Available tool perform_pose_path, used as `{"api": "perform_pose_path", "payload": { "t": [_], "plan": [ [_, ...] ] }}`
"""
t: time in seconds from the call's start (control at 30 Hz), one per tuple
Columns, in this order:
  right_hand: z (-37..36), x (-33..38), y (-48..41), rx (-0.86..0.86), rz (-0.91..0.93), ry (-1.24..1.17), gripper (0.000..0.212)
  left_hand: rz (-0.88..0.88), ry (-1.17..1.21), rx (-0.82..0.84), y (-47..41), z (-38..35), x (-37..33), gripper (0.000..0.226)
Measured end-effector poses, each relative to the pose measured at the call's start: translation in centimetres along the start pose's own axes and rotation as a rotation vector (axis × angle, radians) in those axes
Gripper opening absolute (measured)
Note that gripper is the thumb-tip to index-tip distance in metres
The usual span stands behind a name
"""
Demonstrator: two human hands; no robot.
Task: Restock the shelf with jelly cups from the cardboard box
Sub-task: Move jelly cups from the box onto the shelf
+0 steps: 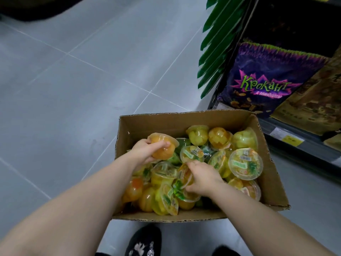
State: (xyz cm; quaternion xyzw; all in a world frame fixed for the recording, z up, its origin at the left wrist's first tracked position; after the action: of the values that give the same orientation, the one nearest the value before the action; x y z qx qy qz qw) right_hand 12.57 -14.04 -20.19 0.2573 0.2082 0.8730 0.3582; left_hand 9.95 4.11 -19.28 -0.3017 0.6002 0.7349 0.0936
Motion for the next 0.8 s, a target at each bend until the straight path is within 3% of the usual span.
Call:
{"api": "perform_pose_path", "payload": {
  "t": [0.13, 0.23, 0.5, 0.57, 0.63, 0.67, 0.8],
  "plan": [
    [2.8, -2.1, 1.5, -0.17, -0.144, -0.255, 0.105, -0.042, 0.008, 0.012, 0.8, -0.4, -0.8, 0.091],
    [6.4, -4.0, 3.5, -0.321, -0.252, -0.445, 0.111, -0.108, 0.047, 0.072, 2.9, -1.7, -3.5, 0.087],
    [22.8, -4.2, 17.9, -0.594, -0.449, -0.71, 0.104, -0.061, 0.251, 0.399, 19.4, -5.5, -17.3, 0.11],
    [28.1, -3.2, 22.5, -0.662, -0.479, -0.747, 0.101, -0.088, 0.242, 0.459, 25.6, -6.7, -22.1, 0.093],
    [33.8, -2.1, 27.0, -0.71, -0.496, -0.758, 0.103, -0.119, 0.233, 0.479, 31.5, -8.0, -27.0, 0.042],
    [36.8, -1.5, 29.3, -0.737, -0.497, -0.764, 0.104, -0.126, 0.235, 0.476, 34.5, -8.6, -29.5, 0.028],
    [48.2, 0.9, 38.6, -0.876, -0.485, -0.779, 0.093, -0.238, 0.107, 0.485, 46.0, -10.6, -39.2, 0.048]
  ]
}}
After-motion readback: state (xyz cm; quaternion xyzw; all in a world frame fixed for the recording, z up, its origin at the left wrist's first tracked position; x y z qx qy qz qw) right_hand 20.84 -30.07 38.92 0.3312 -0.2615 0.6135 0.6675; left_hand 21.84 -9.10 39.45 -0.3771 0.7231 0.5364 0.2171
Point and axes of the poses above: each hand's wrist, its own y-axis away from the middle knuckle, its own z-axis out of the back of the hand, x = y × z, the point moved 7 cm from there along -y, towards the middle knuckle, and after that the axes turned 7 degrees about z, right-handed, at the moved point
